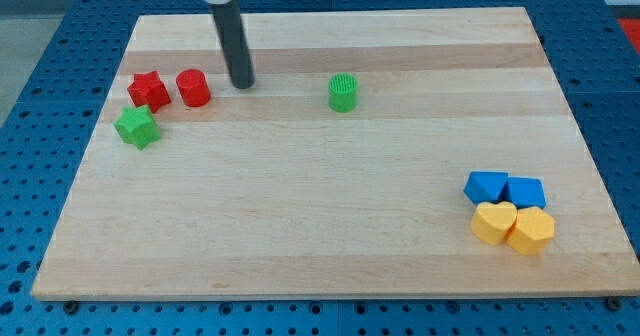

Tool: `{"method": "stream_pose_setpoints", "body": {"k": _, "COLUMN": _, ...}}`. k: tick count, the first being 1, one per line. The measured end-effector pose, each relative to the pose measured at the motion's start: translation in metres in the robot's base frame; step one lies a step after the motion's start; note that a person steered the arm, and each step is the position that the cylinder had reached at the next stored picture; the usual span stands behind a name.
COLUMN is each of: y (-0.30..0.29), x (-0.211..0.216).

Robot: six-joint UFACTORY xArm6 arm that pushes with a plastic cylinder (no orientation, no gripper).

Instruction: Move green circle to the center left

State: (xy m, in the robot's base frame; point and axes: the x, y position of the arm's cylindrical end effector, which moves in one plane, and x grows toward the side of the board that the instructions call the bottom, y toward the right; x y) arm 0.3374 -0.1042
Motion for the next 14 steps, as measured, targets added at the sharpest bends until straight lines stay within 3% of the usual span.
{"method": "stream_pose_setpoints", "body": {"k": 2, "y": 0.104, "x": -0.015}}
{"method": "stream_pose_setpoints", "body": {"k": 4, "y": 0.150, "x": 0.001}}
{"method": "stream_pose_setpoints", "body": {"k": 10, "y": 0.086, "x": 0.095}}
{"method": "stream_pose_setpoints", "body": {"k": 14, "y": 0.050, "x": 0.079}}
